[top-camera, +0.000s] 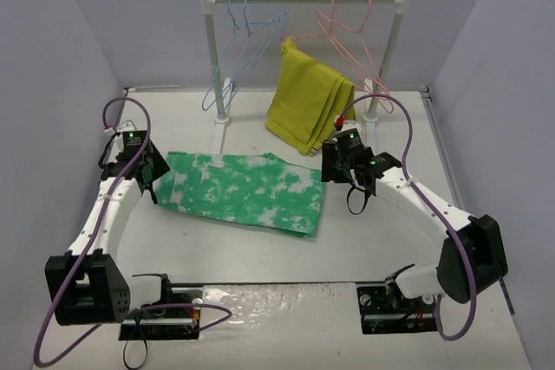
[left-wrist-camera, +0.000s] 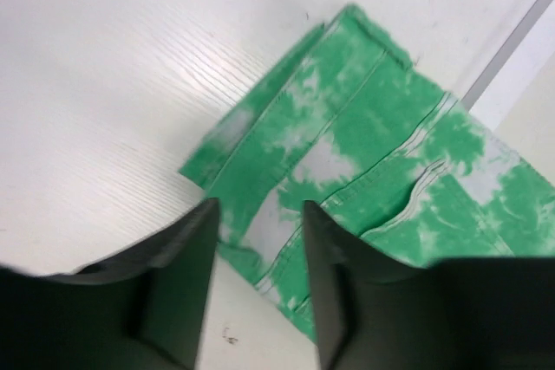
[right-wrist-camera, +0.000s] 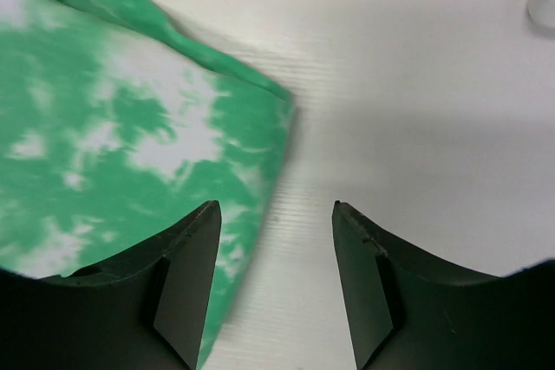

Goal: Place the trousers on the hanger
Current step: Fold the trousers at the center of the board.

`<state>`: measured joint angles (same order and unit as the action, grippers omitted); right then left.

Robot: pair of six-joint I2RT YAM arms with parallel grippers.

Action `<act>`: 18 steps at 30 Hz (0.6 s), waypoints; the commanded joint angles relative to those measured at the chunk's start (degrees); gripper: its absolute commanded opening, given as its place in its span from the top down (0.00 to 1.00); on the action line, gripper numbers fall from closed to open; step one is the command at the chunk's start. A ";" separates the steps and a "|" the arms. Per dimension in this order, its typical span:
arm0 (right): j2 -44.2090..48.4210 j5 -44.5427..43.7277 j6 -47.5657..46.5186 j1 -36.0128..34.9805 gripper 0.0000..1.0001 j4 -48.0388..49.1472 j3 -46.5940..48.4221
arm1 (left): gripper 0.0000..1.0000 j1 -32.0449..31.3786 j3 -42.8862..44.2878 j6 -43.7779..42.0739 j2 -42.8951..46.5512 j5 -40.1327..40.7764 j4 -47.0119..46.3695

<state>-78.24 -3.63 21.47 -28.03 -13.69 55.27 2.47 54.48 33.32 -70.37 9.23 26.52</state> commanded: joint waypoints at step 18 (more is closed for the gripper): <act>-7.08 29.08 13.86 2.65 0.83 39.42 -24.65 | 0.66 -4.31 -5.96 8.11 -9.55 -1.44 -7.59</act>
<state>-83.65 26.14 31.28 -27.25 16.56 34.02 -2.94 48.06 35.15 -73.99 5.88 22.19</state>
